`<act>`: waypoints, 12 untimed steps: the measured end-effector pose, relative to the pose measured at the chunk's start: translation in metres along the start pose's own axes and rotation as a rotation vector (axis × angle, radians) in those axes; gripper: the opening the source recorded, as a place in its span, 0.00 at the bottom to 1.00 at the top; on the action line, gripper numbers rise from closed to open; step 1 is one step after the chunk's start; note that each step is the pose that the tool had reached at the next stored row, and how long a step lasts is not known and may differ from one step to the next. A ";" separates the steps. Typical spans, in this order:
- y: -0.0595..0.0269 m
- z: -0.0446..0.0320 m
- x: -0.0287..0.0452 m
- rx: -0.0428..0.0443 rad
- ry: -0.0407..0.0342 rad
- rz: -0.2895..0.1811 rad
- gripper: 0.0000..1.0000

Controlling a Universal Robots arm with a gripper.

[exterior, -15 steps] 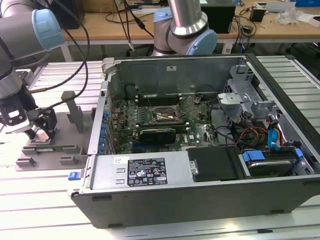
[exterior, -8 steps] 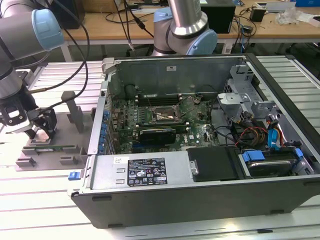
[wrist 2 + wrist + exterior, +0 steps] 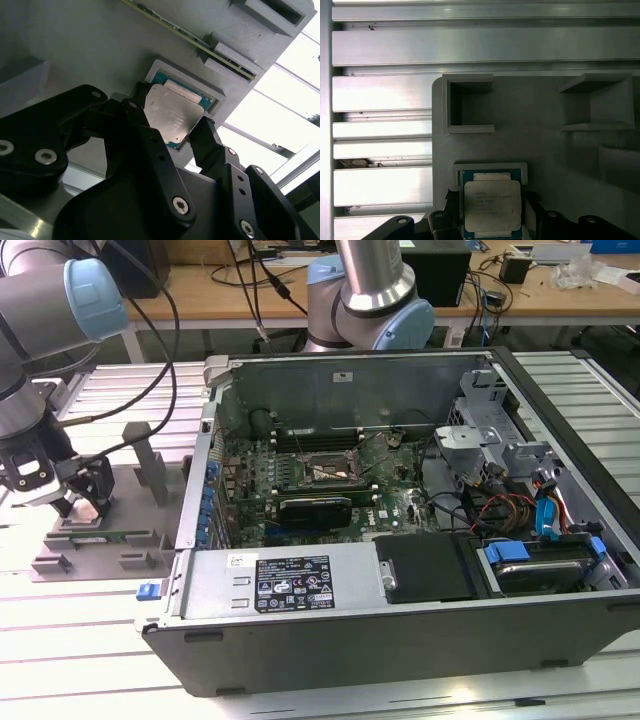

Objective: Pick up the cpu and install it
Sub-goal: 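Pick up the cpu and move it towards the insertion slot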

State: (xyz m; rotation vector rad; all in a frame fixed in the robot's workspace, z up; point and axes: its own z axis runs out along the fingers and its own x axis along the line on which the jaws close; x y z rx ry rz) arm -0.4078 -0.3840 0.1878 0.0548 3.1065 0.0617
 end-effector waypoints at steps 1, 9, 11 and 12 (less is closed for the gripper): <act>0.0000 -0.0001 0.0000 0.0001 0.0001 0.000 0.62; 0.0002 0.0000 0.0000 0.0001 0.0001 0.000 0.60; 0.0002 -0.0001 0.0000 0.0001 0.0001 0.000 0.55; 0.0002 0.0000 0.0000 0.0001 0.0001 0.000 0.55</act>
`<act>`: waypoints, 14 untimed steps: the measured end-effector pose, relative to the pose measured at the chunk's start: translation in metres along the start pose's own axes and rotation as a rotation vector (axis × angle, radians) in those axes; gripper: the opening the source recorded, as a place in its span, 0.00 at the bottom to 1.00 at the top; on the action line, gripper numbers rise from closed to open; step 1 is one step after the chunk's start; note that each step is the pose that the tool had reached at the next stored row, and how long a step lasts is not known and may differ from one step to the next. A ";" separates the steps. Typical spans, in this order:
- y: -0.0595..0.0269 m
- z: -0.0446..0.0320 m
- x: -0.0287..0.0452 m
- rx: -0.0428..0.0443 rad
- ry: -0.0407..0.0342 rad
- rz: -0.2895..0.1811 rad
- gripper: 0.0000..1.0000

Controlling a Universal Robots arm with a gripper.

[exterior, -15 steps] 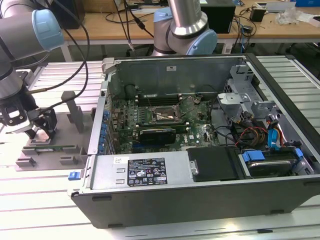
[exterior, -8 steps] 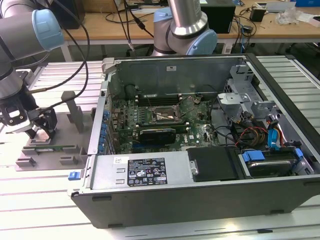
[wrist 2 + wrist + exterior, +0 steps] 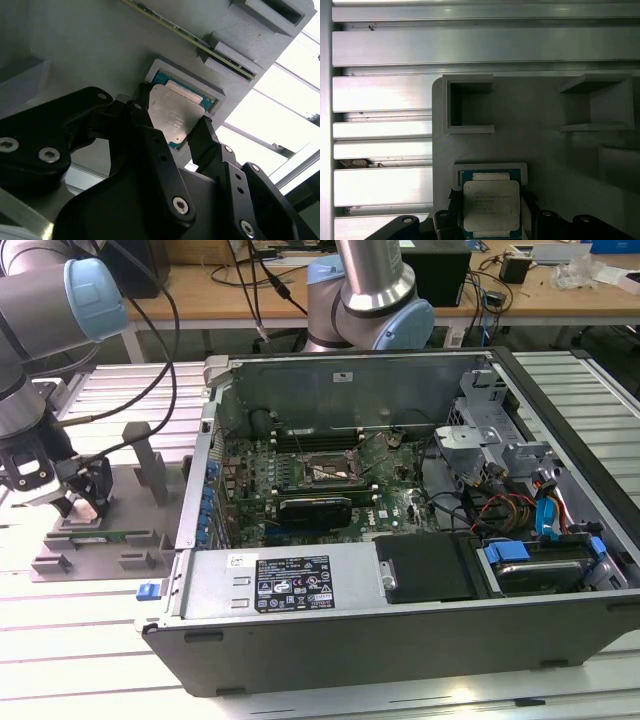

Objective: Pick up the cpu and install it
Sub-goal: 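Pick up the cpu and move it towards the insertion slot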

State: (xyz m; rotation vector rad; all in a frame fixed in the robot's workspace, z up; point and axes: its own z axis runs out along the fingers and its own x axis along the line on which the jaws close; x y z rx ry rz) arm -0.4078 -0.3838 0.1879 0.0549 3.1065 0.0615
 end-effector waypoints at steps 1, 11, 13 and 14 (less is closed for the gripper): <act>0.0000 0.0000 0.0000 0.0000 0.0000 0.000 0.55; 0.0005 -0.0114 -0.0008 0.0001 0.0000 0.000 0.55; 0.0009 -0.0212 -0.0013 0.0000 -0.0001 0.000 0.55; 0.0011 -0.0248 -0.0014 0.0000 0.0000 0.000 0.55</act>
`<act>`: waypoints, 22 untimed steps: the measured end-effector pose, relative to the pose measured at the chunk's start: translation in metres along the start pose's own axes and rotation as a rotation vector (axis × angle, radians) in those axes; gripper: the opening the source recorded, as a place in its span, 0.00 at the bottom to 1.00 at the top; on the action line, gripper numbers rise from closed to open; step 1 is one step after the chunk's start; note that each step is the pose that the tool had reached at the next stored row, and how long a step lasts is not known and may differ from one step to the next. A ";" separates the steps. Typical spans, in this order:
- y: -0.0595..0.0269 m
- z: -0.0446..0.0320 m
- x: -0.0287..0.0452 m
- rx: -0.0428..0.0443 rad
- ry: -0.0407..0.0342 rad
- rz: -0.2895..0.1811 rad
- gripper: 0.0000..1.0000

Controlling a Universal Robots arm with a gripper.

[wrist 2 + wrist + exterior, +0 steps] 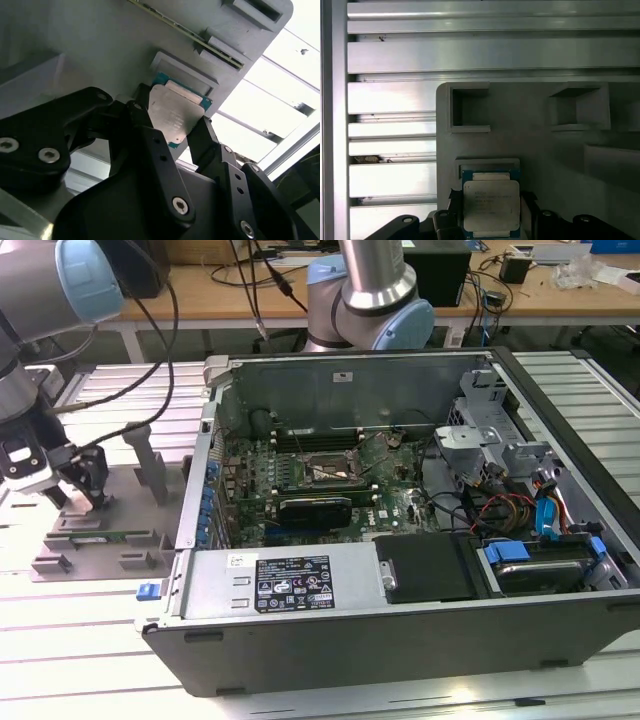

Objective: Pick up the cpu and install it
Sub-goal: 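Pick up the cpu and move it towards the insertion slot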

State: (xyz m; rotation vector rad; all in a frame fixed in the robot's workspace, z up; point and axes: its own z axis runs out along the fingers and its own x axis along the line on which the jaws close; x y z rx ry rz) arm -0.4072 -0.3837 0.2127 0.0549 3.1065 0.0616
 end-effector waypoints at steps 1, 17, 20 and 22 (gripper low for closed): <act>0.0002 -0.0036 -0.0001 0.0000 -0.0001 0.000 0.55; 0.0031 -0.0752 -0.0026 0.0000 0.0000 0.000 0.55; 0.0037 -0.0873 -0.0030 0.0000 0.0001 0.000 0.55; 0.0042 -0.0975 -0.0033 0.0000 0.0000 0.000 0.55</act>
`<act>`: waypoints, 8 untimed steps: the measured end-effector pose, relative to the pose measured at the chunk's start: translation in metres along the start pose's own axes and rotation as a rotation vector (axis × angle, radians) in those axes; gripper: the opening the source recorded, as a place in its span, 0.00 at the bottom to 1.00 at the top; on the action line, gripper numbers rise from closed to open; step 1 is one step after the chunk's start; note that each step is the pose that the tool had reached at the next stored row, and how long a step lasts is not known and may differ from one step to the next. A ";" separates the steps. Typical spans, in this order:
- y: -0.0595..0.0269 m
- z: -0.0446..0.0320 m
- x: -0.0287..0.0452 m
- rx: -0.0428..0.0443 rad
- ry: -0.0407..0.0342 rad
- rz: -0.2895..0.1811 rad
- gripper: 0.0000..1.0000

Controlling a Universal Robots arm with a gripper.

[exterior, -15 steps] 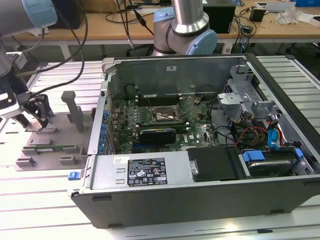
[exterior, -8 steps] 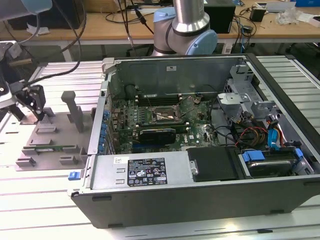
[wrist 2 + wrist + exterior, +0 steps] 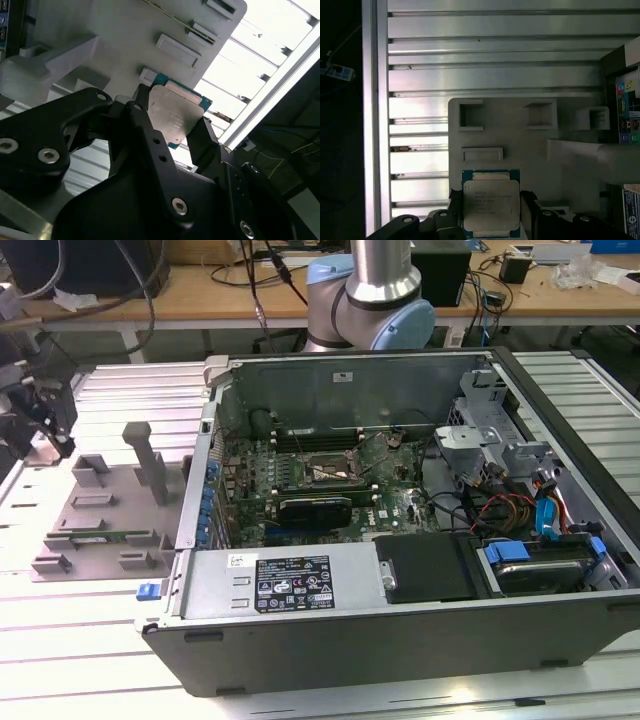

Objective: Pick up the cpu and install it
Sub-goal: 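Pick up the cpu and move it towards the insertion slot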

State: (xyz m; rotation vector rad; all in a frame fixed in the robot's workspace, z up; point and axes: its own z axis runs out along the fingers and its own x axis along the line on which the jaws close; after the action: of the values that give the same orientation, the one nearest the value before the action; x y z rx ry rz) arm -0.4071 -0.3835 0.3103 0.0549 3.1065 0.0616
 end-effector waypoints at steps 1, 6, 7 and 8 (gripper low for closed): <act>0.0003 -0.0081 -0.0003 0.0000 0.0000 0.000 0.55; 0.0026 -0.0629 -0.0022 0.0000 0.0000 0.000 0.55; 0.0028 -0.0701 -0.0024 0.0000 0.0000 0.000 0.55; 0.0031 -0.0770 -0.0027 0.0000 0.0000 0.000 0.55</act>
State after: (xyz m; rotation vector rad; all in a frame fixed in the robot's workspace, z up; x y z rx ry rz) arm -0.4070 -0.3834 0.3874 0.0550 3.1065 0.0616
